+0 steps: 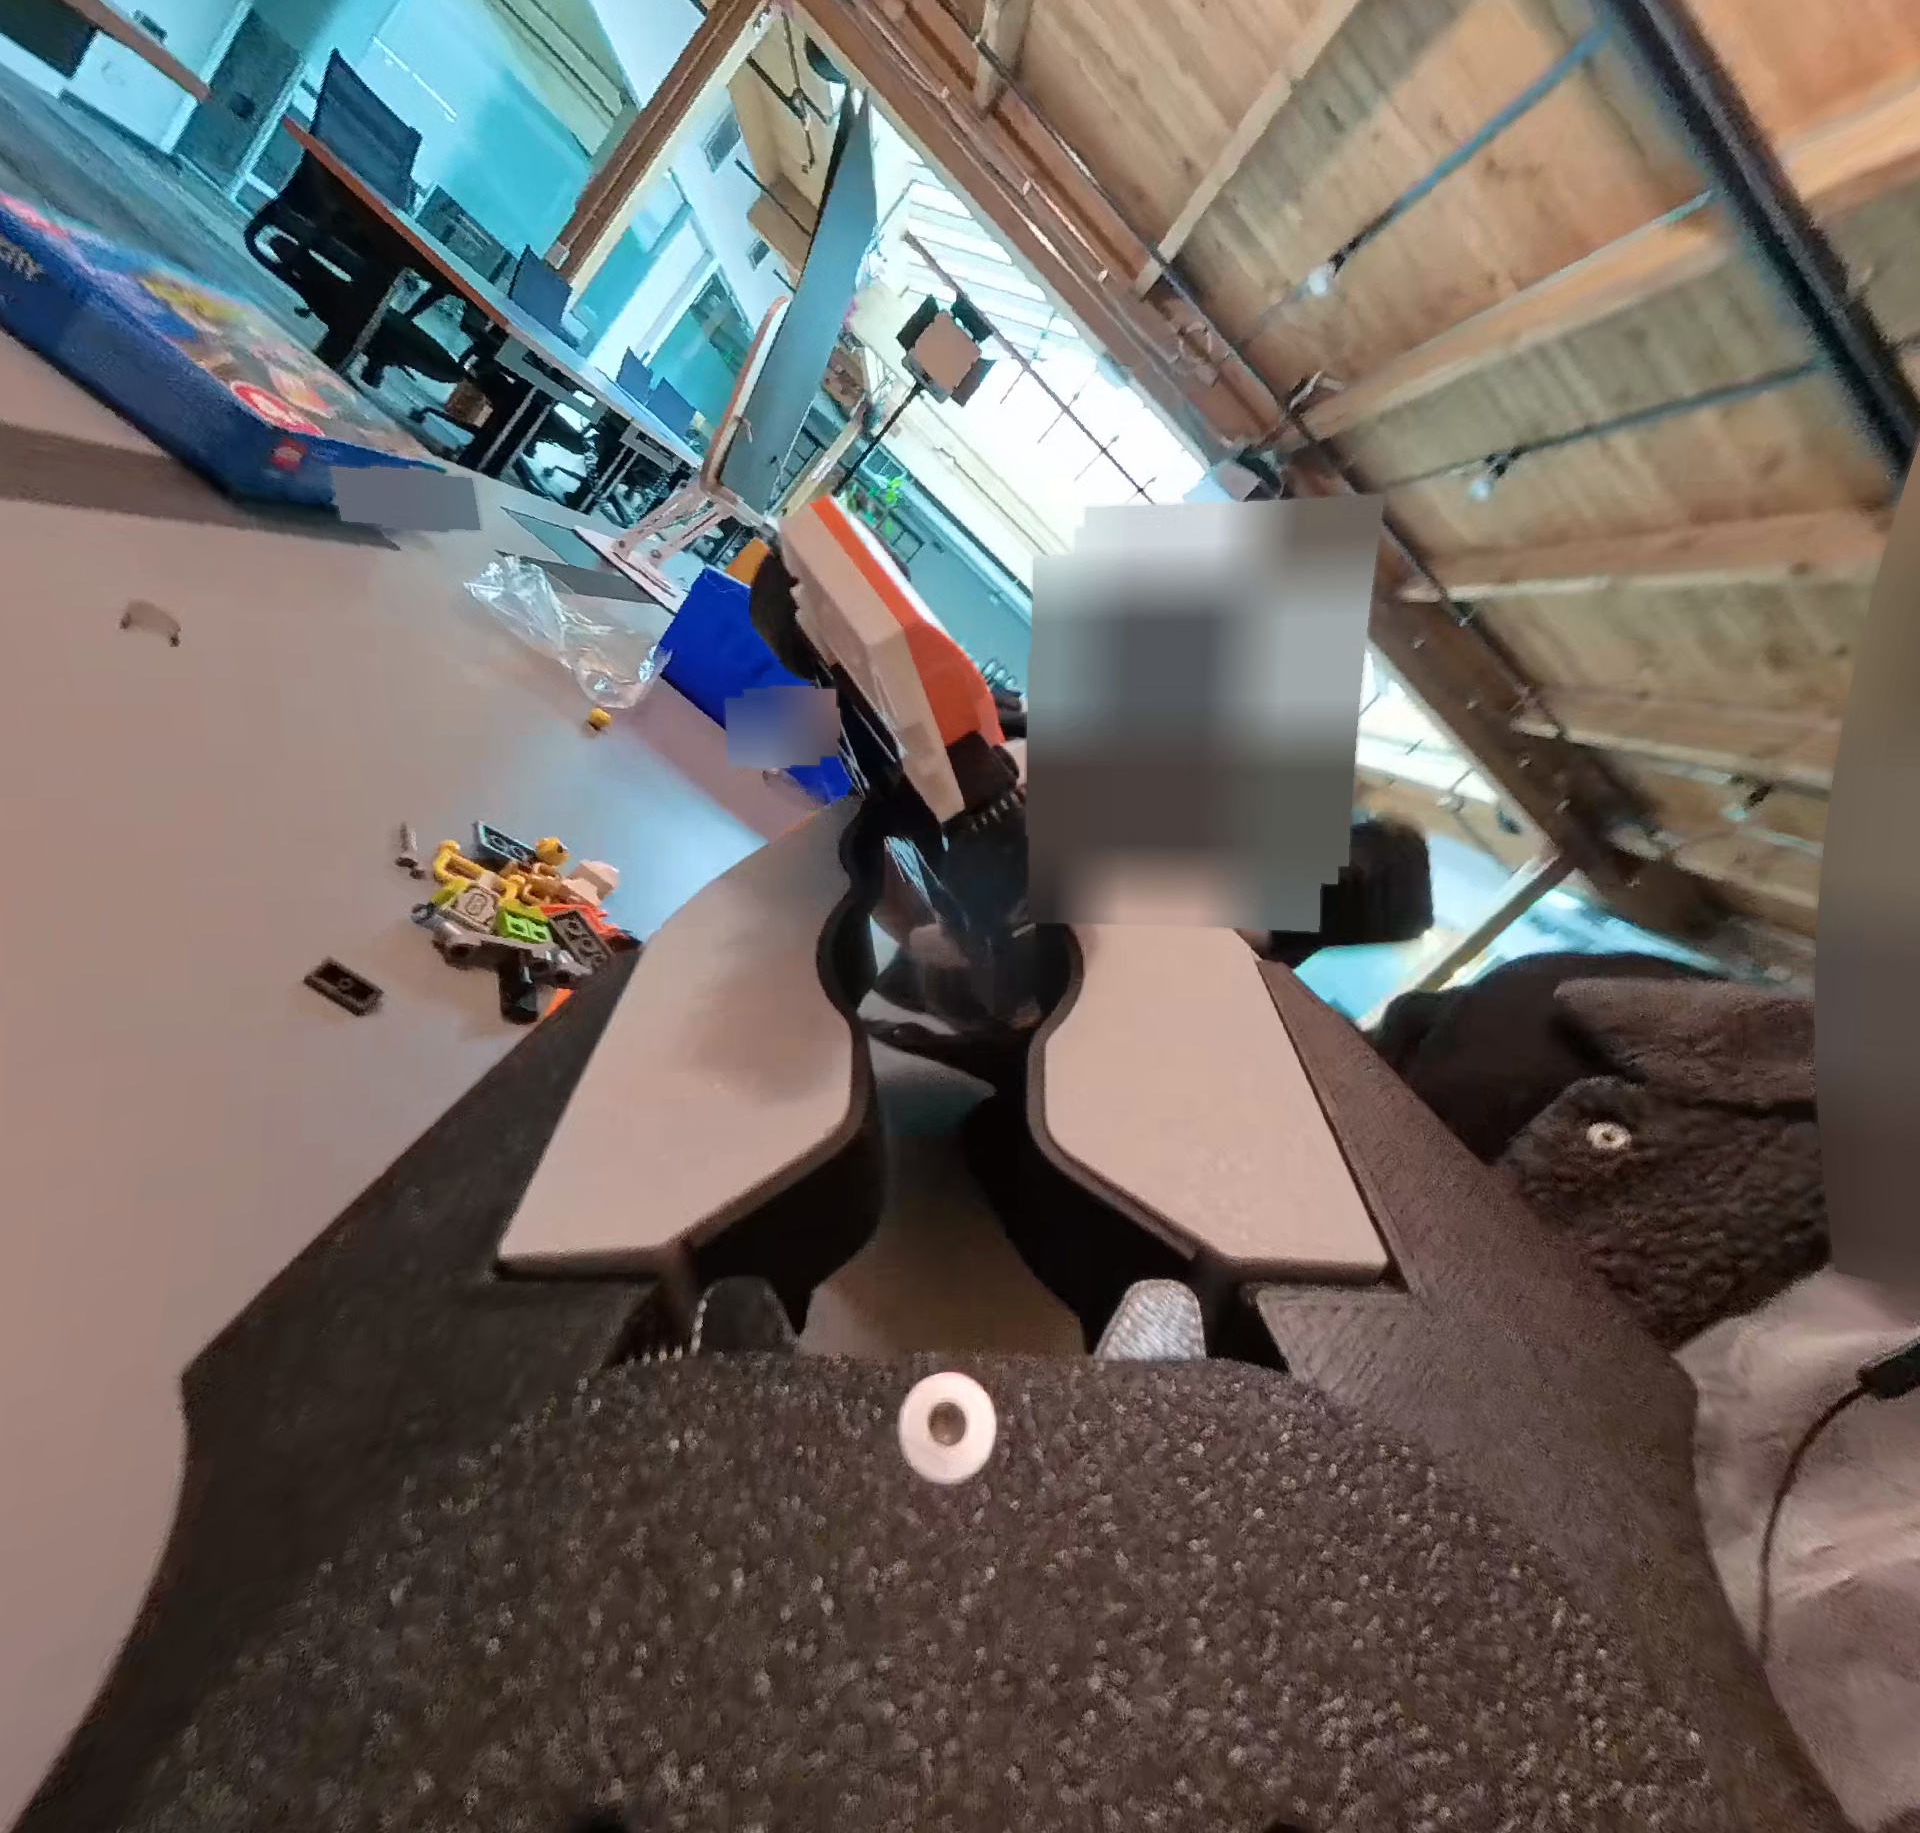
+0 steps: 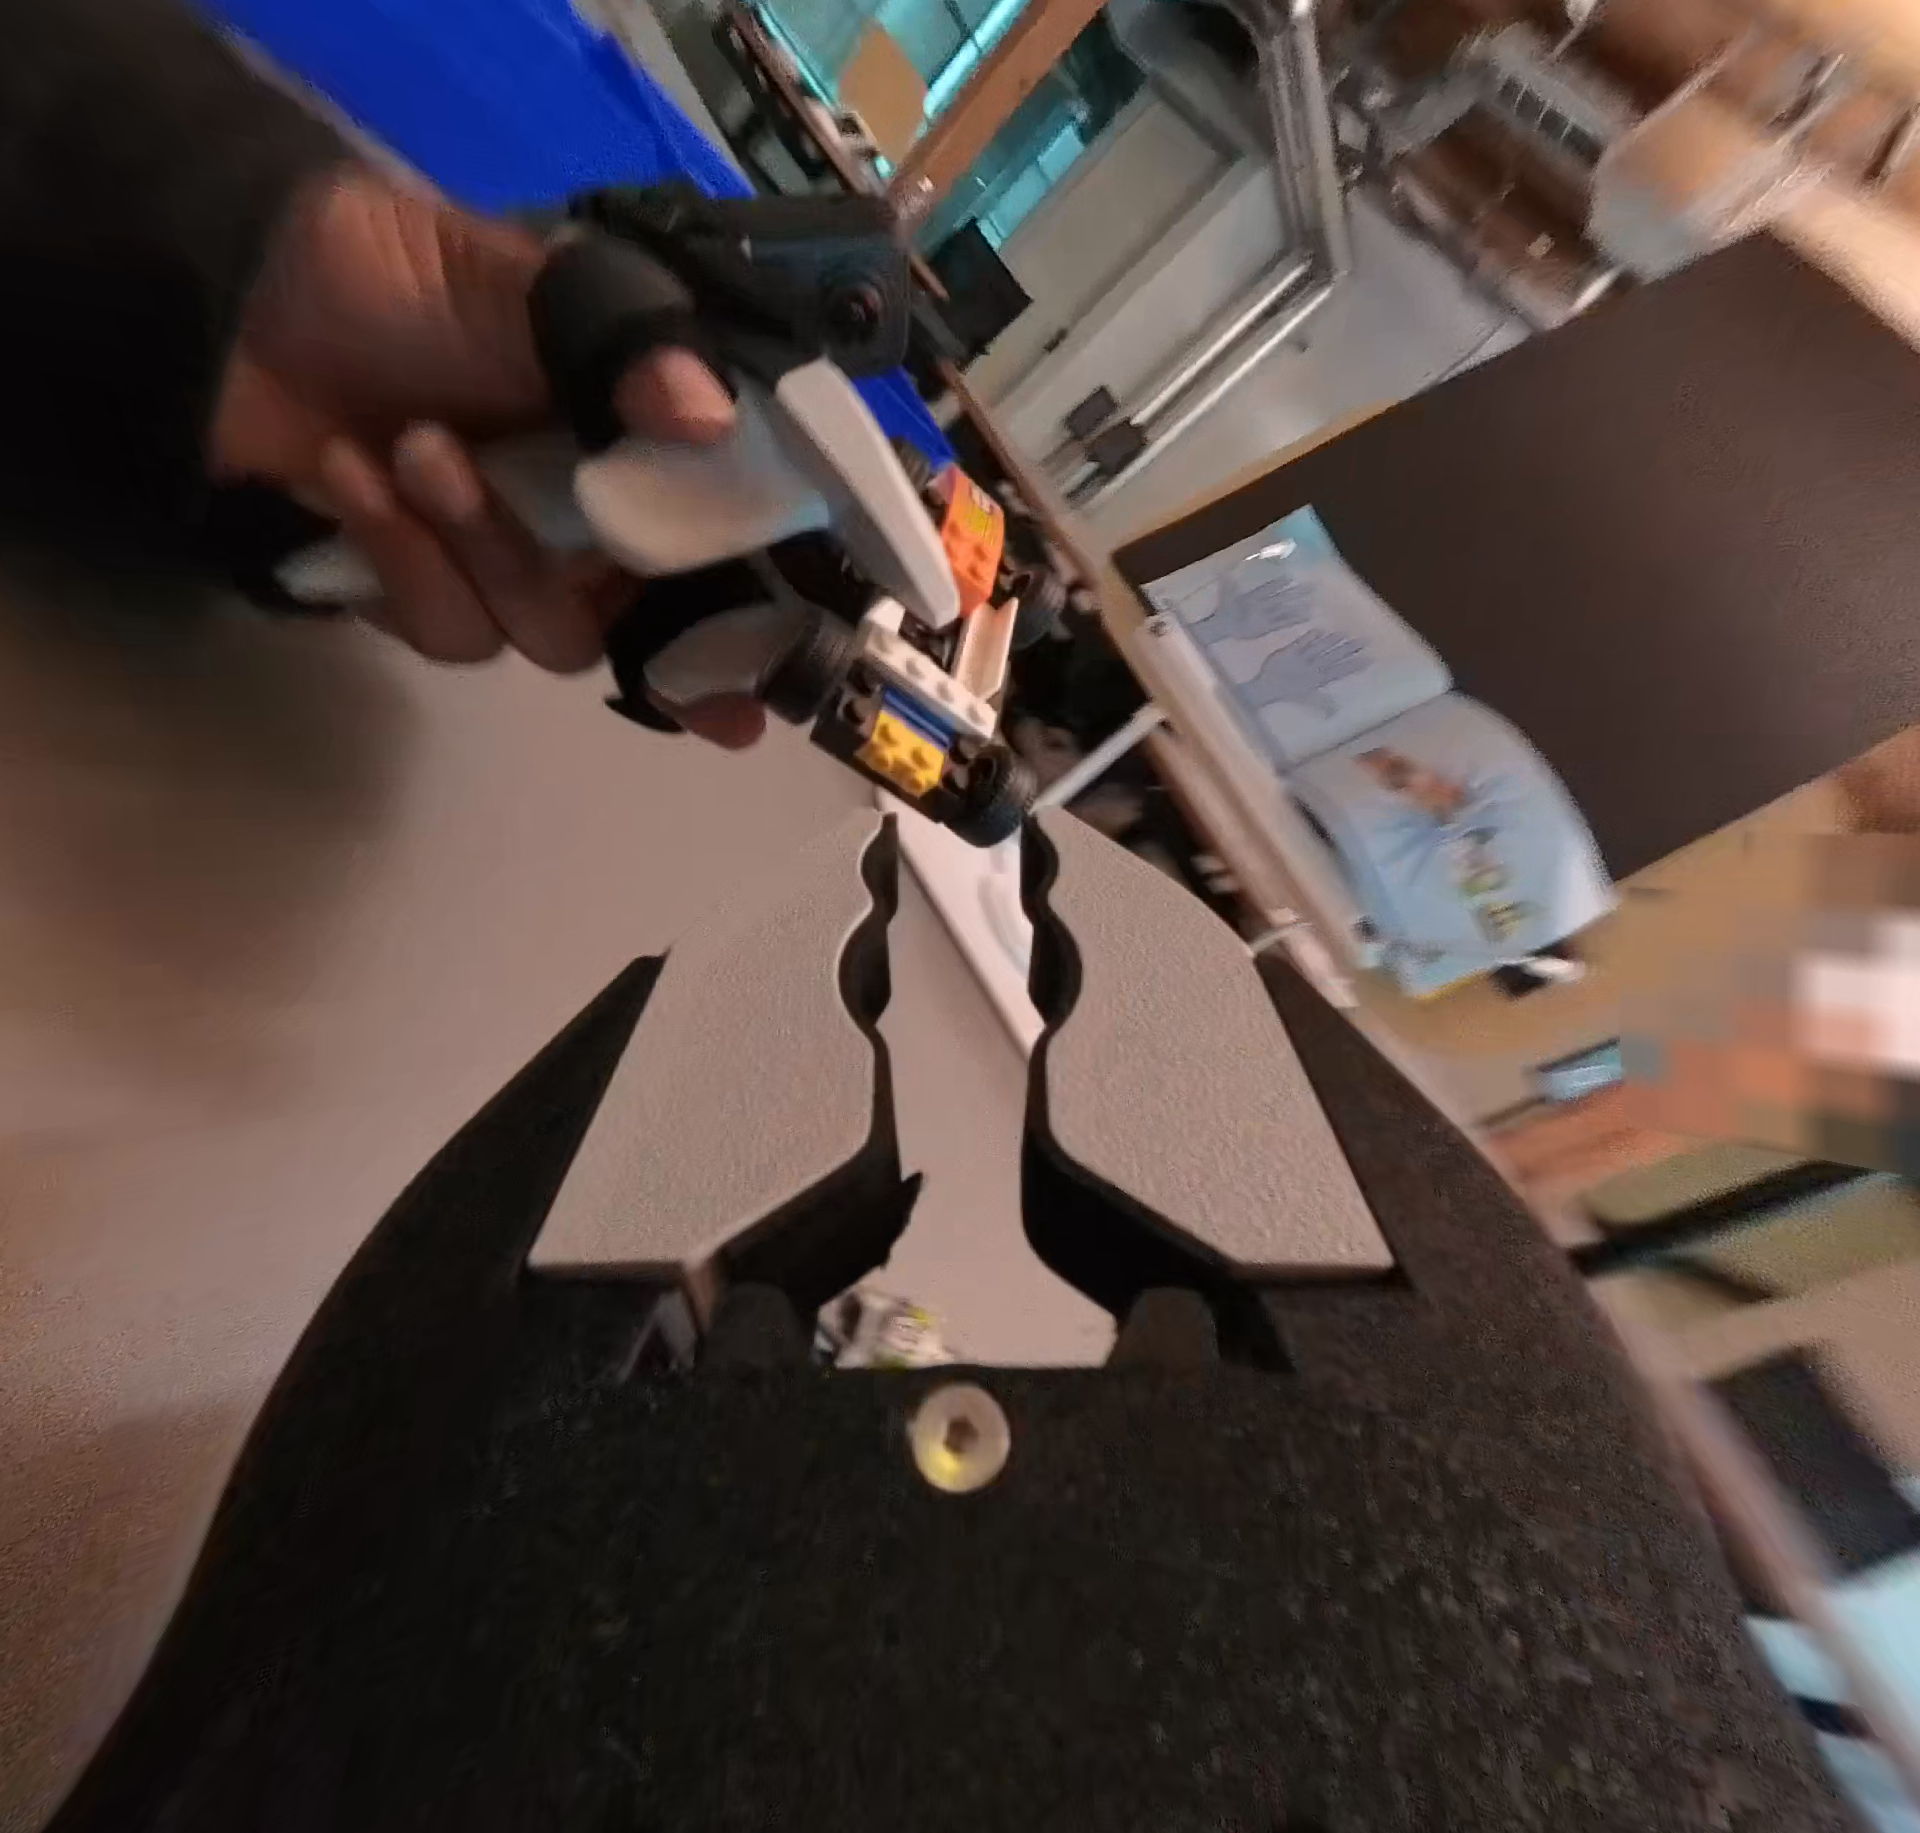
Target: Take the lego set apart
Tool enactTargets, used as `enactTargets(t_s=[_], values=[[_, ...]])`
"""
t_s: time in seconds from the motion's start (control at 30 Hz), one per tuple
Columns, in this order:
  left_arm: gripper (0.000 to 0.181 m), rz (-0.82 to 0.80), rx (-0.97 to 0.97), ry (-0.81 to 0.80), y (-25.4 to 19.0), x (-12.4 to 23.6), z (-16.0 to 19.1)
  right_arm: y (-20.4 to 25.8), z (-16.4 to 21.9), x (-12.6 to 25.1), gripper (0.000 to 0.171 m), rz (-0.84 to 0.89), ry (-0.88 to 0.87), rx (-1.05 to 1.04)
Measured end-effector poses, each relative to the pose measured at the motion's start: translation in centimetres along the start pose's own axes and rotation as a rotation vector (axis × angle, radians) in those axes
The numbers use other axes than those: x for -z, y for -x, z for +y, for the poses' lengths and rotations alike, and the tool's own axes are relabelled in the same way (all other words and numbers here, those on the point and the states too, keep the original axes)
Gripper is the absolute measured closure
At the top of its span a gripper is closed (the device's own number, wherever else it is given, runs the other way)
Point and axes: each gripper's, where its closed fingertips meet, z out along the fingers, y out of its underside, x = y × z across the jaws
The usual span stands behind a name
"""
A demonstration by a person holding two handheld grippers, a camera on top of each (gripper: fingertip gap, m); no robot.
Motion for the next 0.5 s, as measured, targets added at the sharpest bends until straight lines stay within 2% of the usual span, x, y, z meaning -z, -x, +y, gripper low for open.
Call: enactTargets(t_s=[0.13, 0.23, 0.5], values=[[0.155, 0.015, -0.104, 0.047, -0.8, -0.4, 0.7, -0.4, -0.9, 0.2, 0.144, -0.131, -0.047, -0.360], [0.155, 0.015, -0.165, 0.084, -1.1, -0.7, 1.4, -0.6, -1.3, 0.5, 0.144, -0.201, -0.059, -0.513], [0.155, 0.027, -0.321, 0.166, -1.8, -1.0, 2.9, 0.4, -1.2, 0.7, 0.143, -0.285, 0.012, -0.509]])
